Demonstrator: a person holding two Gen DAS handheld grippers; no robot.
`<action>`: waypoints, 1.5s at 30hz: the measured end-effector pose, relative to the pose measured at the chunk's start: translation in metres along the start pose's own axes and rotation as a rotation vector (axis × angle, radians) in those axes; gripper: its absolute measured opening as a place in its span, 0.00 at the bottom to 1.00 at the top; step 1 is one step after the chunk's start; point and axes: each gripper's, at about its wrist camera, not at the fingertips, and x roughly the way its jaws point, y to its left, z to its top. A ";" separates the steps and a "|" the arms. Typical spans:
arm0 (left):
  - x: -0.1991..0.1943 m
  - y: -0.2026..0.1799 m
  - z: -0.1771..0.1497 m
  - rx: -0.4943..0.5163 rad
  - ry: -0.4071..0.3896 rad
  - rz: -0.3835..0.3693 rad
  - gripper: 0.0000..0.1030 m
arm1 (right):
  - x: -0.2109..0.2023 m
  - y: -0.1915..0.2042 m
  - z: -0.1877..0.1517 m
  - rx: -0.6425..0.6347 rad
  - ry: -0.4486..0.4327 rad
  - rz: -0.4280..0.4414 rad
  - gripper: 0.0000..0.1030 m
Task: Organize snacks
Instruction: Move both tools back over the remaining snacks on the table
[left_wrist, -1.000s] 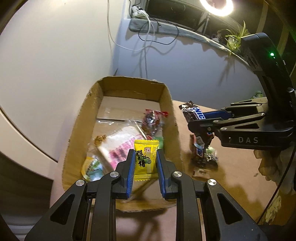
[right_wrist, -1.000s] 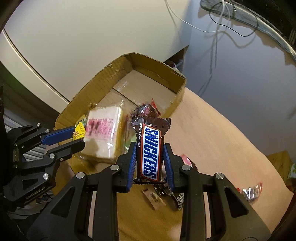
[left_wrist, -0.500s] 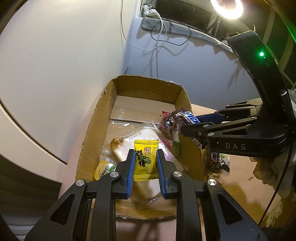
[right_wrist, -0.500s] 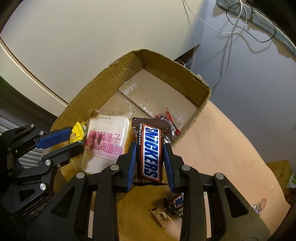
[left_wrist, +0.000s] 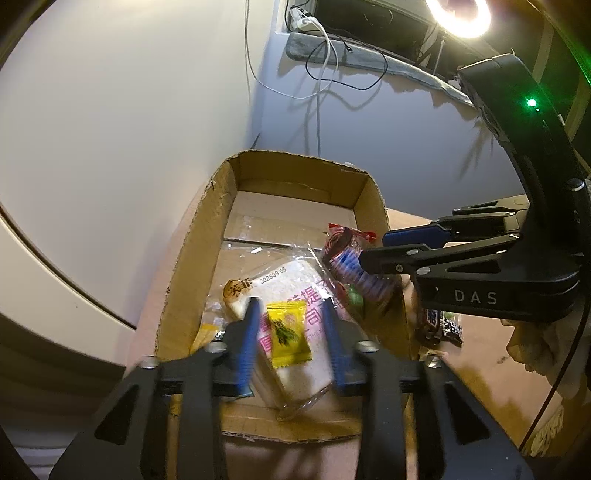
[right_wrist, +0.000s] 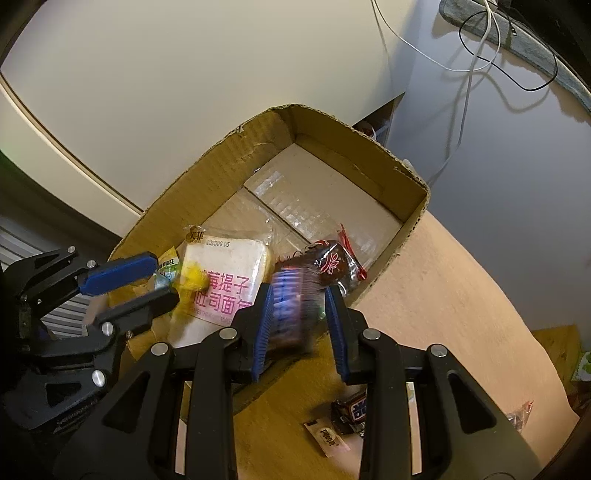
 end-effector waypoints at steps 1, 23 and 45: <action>-0.001 0.000 0.000 -0.002 -0.004 0.001 0.44 | 0.000 0.000 0.000 -0.001 -0.001 0.000 0.44; -0.013 -0.019 -0.001 0.044 -0.021 0.018 0.61 | -0.025 -0.008 -0.008 0.014 -0.061 -0.037 0.78; -0.001 -0.108 -0.013 0.172 0.032 -0.147 0.61 | -0.096 -0.144 -0.122 0.290 -0.123 -0.168 0.78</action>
